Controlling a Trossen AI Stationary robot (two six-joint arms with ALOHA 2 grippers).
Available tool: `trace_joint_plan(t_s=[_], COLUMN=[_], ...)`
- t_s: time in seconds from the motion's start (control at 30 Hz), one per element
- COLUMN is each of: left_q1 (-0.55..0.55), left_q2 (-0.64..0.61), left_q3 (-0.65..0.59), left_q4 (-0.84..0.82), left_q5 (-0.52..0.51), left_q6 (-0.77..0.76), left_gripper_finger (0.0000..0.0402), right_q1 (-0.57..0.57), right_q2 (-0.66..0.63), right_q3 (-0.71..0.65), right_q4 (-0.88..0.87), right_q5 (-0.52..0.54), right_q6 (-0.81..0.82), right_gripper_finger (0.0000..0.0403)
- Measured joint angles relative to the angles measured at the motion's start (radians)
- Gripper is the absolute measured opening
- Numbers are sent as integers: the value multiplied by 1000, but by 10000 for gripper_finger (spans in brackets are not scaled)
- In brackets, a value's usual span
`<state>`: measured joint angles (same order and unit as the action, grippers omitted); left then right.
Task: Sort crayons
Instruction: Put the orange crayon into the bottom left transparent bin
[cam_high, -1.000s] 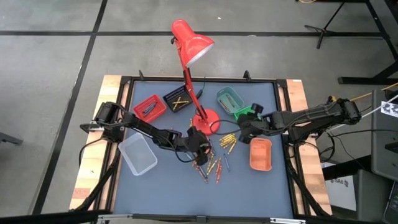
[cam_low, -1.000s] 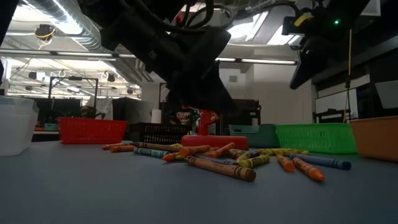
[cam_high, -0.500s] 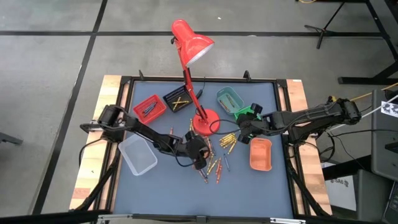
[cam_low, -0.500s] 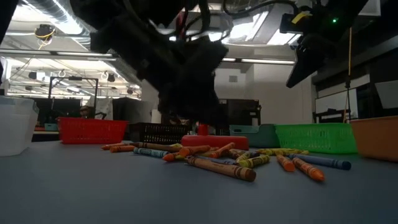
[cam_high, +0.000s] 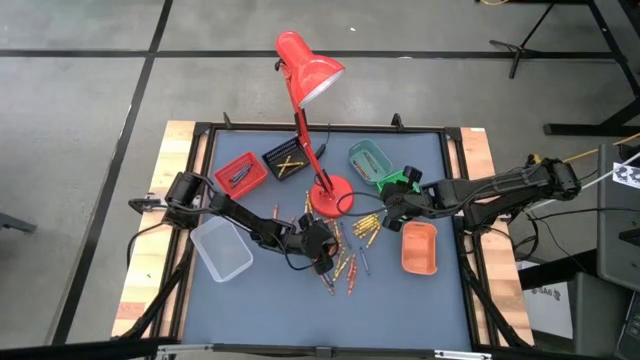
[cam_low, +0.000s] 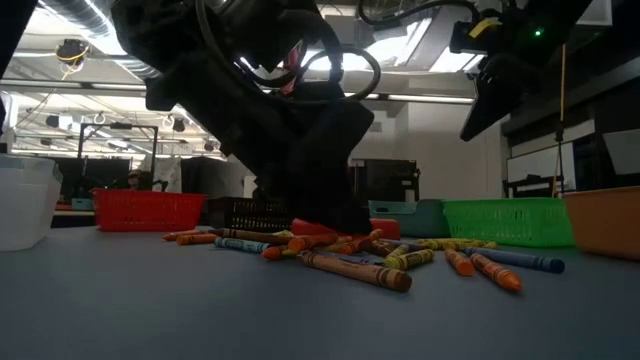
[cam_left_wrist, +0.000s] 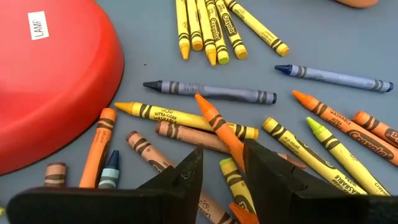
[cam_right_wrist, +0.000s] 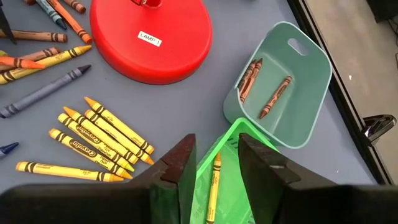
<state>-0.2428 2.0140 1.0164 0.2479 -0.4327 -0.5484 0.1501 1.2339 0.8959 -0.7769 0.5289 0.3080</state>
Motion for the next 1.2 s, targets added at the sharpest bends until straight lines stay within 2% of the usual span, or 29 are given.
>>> trace_joint_plan(t_s=[0.8,1.2], left_q1=[-3,-3], left_q2=[3,3], left_q3=[-2,-2], left_q4=[67,21], left_q5=[-11,-10], left_q6=[0,0], left_gripper_finger=[104,104], right_q1=[0,0], right_q2=[0,0], right_q3=[0,0], right_q4=[0,0], right_q5=[0,0], right_q6=[0,0], right_gripper_finger=[117,117])
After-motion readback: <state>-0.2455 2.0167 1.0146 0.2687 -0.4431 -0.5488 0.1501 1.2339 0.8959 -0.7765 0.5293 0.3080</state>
